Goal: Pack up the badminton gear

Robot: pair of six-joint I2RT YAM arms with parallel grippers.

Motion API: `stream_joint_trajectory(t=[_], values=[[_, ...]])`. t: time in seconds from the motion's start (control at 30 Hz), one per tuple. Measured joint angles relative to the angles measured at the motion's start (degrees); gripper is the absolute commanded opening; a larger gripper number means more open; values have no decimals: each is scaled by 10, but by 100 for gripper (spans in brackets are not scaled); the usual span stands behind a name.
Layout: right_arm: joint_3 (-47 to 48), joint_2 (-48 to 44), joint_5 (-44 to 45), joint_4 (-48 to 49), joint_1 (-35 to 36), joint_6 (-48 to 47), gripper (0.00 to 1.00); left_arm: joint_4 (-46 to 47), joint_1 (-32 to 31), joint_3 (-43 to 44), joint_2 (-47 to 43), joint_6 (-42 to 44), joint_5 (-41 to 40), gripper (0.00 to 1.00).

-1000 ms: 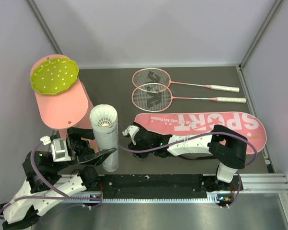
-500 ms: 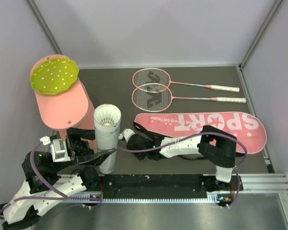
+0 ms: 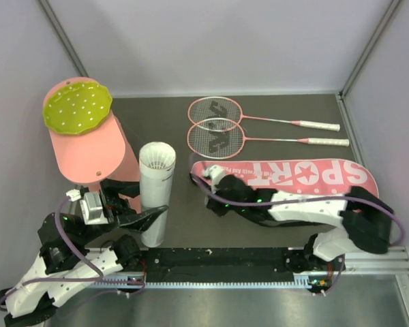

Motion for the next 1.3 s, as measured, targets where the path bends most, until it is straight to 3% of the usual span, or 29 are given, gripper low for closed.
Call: stream_joint_trajectory(t=[0.23,0.4,0.5,0.87,1.3], values=[[-115,-256,-108,67,-170,87,0,-26,0,-9,25,2,-33,0],[-151,-442,-169,5,-297,125,0,-43,0,-25,79,9,-32,0],[-128,-504,-209,-38,-344,126,0,-53,0,-41,111,16,-13,0],[72,-525,-405,-183,-357,106,0,-100,0,-43,228,97,138,0],[84,-525,-502,-238,-356,106,0,-100,0,-33,283,137,192,0]])
